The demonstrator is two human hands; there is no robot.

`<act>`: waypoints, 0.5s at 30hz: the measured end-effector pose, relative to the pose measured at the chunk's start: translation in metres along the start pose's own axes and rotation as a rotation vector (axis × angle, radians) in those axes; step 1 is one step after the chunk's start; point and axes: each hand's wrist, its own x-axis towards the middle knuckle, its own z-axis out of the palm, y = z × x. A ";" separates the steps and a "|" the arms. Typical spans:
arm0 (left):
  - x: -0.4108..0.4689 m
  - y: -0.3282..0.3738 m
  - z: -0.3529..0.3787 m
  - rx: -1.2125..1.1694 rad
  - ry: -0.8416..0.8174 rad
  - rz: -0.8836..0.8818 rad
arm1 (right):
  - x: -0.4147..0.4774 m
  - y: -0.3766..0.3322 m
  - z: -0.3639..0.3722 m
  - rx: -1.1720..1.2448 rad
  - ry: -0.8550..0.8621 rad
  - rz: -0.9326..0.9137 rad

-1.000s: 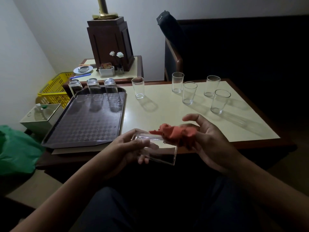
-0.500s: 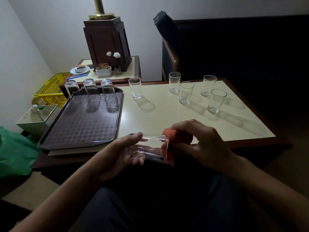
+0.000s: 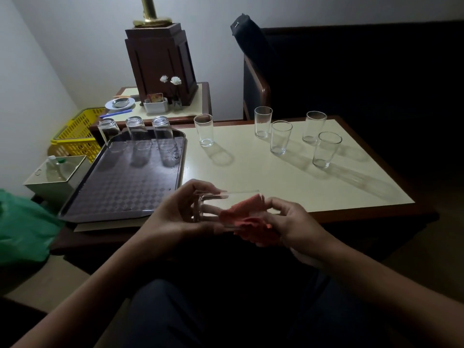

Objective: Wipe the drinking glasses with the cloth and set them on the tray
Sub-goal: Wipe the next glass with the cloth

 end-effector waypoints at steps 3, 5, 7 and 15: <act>0.006 -0.003 0.011 -0.129 0.054 -0.176 | -0.001 -0.005 -0.009 -0.293 0.117 -0.350; 0.010 -0.006 0.015 -0.152 0.024 -0.377 | -0.007 -0.012 -0.013 -0.527 0.119 -0.582; 0.009 -0.006 0.017 -0.130 -0.080 -0.546 | -0.011 -0.013 -0.016 -0.714 0.137 -0.691; 0.006 -0.011 0.011 -0.207 0.002 -0.149 | 0.001 -0.005 -0.008 -0.063 0.024 0.040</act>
